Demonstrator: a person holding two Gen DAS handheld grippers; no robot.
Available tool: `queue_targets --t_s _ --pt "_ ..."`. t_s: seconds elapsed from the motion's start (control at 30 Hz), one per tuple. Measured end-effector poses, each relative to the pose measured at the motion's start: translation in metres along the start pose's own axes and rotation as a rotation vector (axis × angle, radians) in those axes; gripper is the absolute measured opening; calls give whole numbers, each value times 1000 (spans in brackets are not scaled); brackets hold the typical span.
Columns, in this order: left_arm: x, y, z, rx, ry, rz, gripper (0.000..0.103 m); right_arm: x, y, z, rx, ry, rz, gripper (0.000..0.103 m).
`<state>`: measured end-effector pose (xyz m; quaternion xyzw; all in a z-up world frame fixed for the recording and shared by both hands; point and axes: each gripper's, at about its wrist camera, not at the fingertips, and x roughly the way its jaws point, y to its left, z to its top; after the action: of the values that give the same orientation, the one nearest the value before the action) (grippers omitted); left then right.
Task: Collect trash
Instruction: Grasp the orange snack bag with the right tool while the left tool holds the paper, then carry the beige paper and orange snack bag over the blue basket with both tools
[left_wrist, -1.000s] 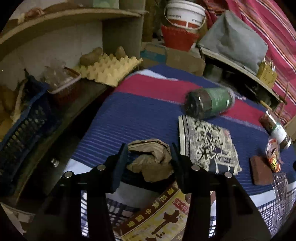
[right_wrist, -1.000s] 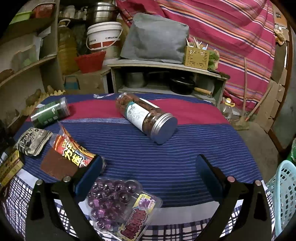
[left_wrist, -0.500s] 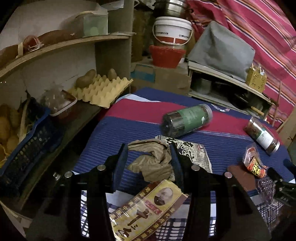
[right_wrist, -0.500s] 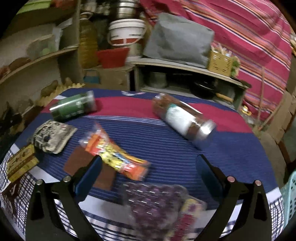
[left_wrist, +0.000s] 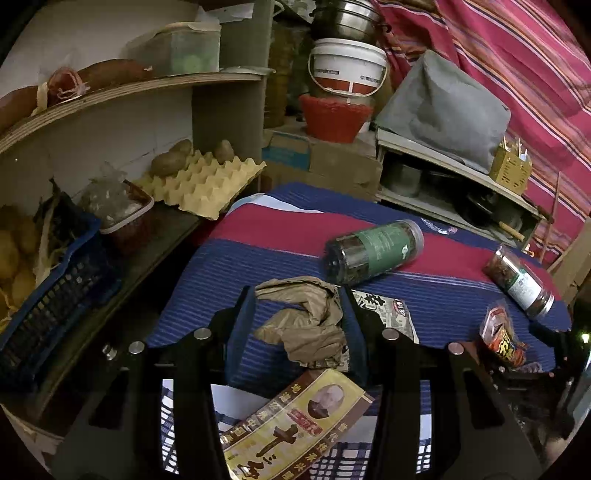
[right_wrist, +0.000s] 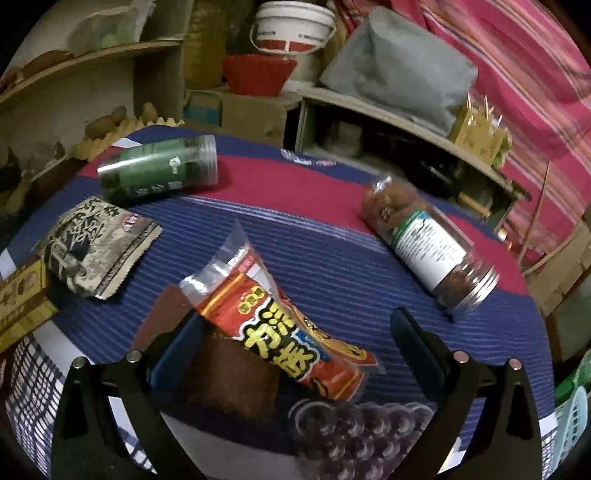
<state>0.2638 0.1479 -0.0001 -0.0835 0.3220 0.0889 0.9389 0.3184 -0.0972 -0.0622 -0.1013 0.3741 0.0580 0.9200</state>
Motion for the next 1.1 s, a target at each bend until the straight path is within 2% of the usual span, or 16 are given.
queue_targets --t_s 0.07,0.1,0.13,0.17,0.23,0.3,0.63,0.97,1.1 --pt "-1 -2 1 5 -5 -4 45 3 -7 1 30 13 20 87" --pt "-1 -3 1 8 -8 -7 45 5 -10 1 44 22 33 73" --pt "-3 -4 2 11 -14 -10 45 6 -13 2 59 30 49 63" --pt "-4 -5 2 14 -17 -12 45 7 -16 3 72 33 63 61" --pt "-4 -5 3 16 -19 -13 45 9 -20 4 75 39 68 44" --pt "-4 -5 3 13 -18 -13 45 10 -25 4 77 41 67 39" --pt "-9 -12 5 7 -27 -18 45 -3 -50 5 136 11 77 31" --pt "-26 -47 4 50 -57 -52 45 -49 -91 -9 188 -62 49 31" --pt "-32 -69 1 67 -56 -90 45 -71 -113 -20 211 -94 32 31"
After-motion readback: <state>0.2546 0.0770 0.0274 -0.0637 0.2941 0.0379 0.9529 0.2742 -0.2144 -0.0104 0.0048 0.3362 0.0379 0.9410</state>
